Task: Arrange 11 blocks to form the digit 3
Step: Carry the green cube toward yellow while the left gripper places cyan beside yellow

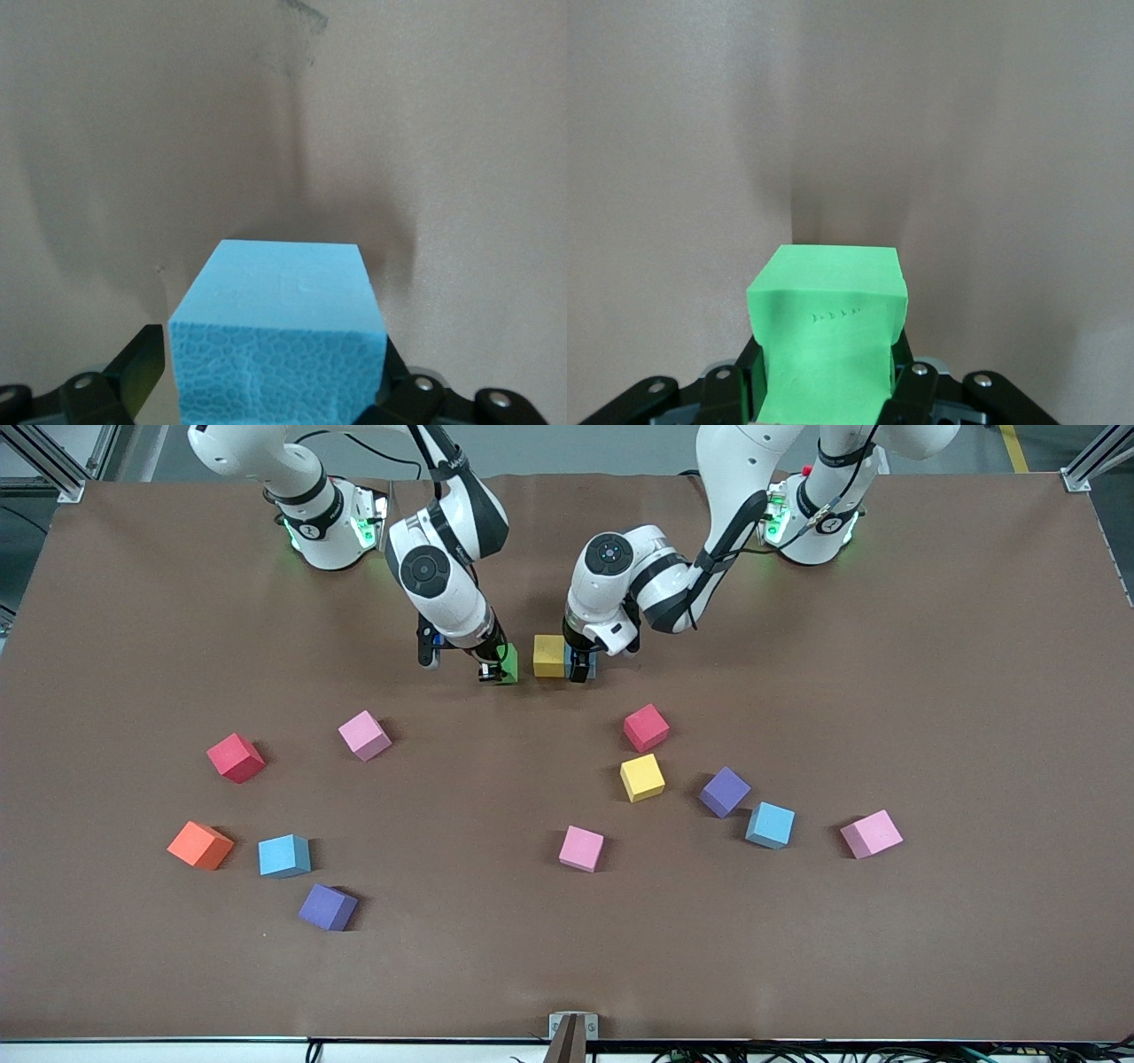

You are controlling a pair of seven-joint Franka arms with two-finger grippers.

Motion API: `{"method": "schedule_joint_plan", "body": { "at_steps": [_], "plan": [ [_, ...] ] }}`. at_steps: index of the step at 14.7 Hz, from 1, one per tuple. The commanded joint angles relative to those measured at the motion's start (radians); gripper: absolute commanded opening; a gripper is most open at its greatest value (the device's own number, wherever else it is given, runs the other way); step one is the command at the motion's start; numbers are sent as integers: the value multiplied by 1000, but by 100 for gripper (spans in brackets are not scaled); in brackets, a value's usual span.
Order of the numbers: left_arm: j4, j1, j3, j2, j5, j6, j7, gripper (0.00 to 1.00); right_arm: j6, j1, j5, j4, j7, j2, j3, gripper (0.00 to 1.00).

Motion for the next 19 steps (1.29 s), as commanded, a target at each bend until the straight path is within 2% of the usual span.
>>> {"method": "schedule_joint_plan", "body": {
  "at_steps": [1,14,19],
  "plan": [
    [-1,-7,4,-52,23,-60,-24,100,24,31,21,-21,42,-5,-5,25],
    [10,5,6,-189,23,-198,-16,100,76,91,21,-21,131,44,-5,27],
    [34,103,7,-192,23,-234,120,100,75,91,21,-20,133,49,-5,29]
  ]
}}
